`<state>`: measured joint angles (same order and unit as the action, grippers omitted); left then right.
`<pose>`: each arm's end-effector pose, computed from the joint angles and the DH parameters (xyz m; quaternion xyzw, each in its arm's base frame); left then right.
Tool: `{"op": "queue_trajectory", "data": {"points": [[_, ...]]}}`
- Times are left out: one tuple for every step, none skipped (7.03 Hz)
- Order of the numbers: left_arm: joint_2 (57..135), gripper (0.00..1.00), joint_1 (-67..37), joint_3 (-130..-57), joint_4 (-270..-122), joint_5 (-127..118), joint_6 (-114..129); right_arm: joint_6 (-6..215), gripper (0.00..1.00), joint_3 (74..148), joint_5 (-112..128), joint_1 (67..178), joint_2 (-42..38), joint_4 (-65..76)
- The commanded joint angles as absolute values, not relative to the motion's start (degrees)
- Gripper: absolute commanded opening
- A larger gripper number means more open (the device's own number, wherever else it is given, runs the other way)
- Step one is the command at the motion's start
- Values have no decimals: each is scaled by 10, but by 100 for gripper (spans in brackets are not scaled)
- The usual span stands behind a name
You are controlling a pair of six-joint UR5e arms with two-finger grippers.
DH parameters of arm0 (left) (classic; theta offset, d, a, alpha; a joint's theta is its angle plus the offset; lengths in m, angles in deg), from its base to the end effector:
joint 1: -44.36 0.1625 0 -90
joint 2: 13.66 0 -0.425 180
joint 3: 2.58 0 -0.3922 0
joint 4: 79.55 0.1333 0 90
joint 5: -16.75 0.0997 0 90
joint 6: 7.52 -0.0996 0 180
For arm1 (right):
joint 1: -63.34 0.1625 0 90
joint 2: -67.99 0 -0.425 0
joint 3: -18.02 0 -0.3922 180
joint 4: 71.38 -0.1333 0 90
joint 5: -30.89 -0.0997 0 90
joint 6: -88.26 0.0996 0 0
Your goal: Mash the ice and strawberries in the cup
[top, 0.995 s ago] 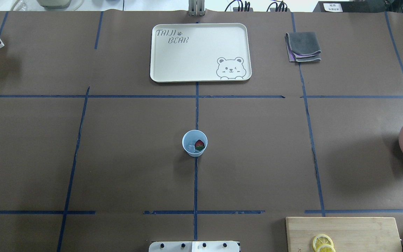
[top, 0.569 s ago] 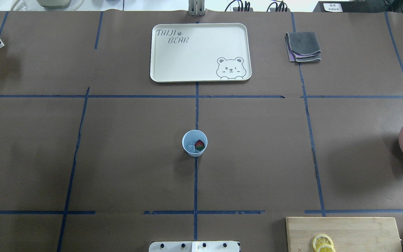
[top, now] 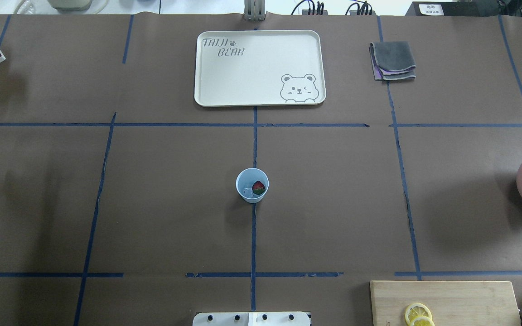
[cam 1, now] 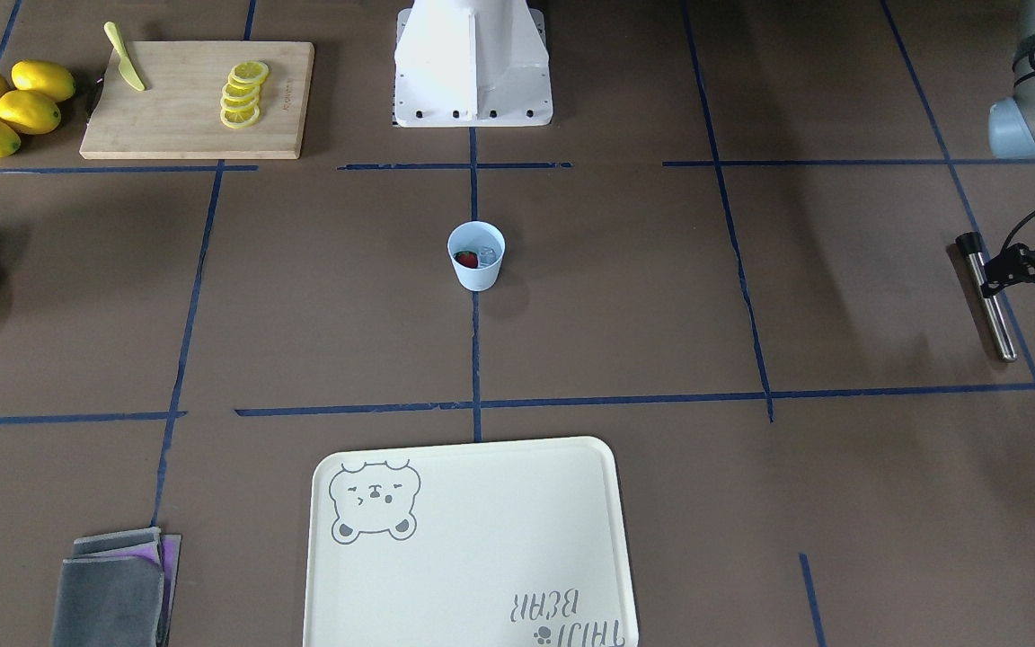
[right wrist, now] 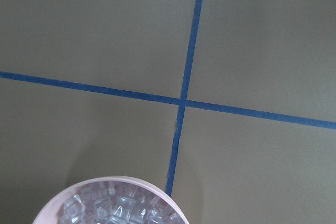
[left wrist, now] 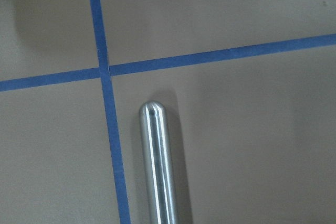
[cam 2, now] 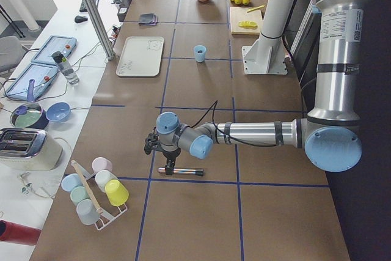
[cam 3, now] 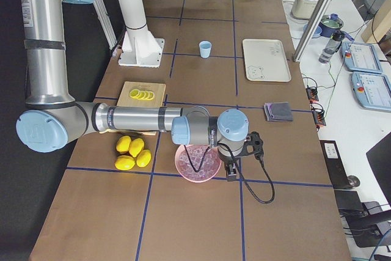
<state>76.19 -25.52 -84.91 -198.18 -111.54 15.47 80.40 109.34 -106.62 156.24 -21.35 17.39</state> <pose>0.1077 -0.5020 0.6785 0.0402 0.3627 0.0359 0.9303 0.0851 -0.4965 0.6355 0.0633 -0.3985 -0.0509 0.9136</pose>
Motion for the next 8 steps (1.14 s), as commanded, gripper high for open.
{"op": "queue_trajectory", "data": {"points": [[784, 100, -253, -801, -2028, -1114, 189, 804, 100, 1093, -1066, 1562, -216, 174], [785, 100, -253, -770, -2063, -1114, 189, 804, 100, 1093, -1067, 1562, -217, 174], [790, 100, -253, -747, -2090, -1113, 190, 804, 100, 1093, -1066, 1562, -217, 174], [794, 100, -253, -745, -2090, -1113, 193, 804, 100, 1093, -1067, 1562, -217, 174], [796, 100, -253, -746, -2091, -1113, 205, 804, 100, 1093, -1067, 1562, -217, 174], [799, 100, -253, -746, -2097, -1113, 212, 804, 100, 1092, -1066, 1562, -217, 174], [799, 100, -252, -747, -2097, -1113, 212, 803, 100, 1086, -1066, 1562, -217, 173], [799, 100, -252, -743, -2098, -1113, 212, 803, 100, 1086, -1066, 1562, -217, 173]]}}
